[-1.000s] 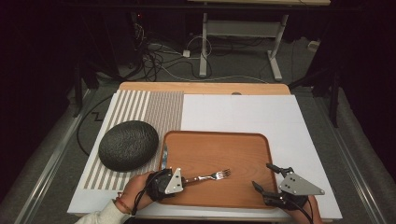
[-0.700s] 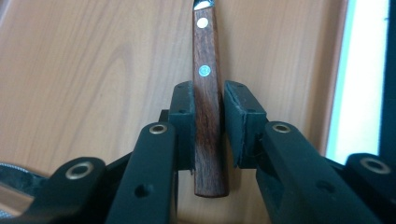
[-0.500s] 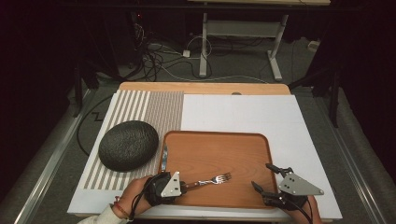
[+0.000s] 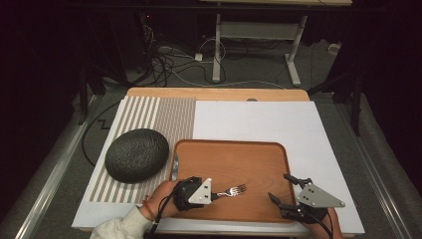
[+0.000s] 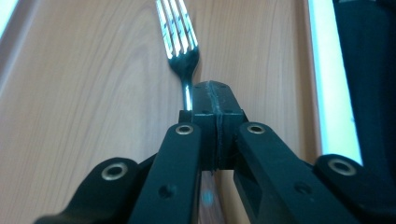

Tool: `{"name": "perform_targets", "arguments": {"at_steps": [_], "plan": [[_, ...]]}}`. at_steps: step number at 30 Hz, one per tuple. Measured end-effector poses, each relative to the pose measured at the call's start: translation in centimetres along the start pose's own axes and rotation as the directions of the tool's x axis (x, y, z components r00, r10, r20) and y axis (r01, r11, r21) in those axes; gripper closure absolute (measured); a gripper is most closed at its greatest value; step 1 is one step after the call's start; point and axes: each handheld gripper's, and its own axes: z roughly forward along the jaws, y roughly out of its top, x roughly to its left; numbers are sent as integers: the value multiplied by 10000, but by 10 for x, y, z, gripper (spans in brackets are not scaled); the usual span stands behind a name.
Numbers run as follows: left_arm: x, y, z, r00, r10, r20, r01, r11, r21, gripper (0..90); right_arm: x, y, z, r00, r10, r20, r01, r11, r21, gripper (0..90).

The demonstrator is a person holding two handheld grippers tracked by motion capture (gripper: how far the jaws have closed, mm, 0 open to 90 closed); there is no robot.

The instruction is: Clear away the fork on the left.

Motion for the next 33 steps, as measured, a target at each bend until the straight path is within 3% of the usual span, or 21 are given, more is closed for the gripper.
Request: {"name": "perform_targets", "arguments": {"at_steps": [8, 12, 22, 33], "plan": [[4, 23, 25, 9955, 802, 500, -812, 9965, 188, 872, 0, -1, 0, 10000, 4, 1, -4, 10000, 37, 258], [10, 27, 33, 9942, 932, 535, -952, 9948, 364, 871, 0, -1, 0, 10000, -16, -11, 16, 10000, 68, 259], [34, 20, 38, 9985, 339, 420, -366, 9972, 655, 871, -1, -2, 0, 10000, -6, -26, 6, 9999, 108, 259], [60, -2, 28, 9984, -522, -212, 541, 9936, 993, 872, 1, -1, 2, 9999, -86, -78, 87, 9998, 172, 267]]}}
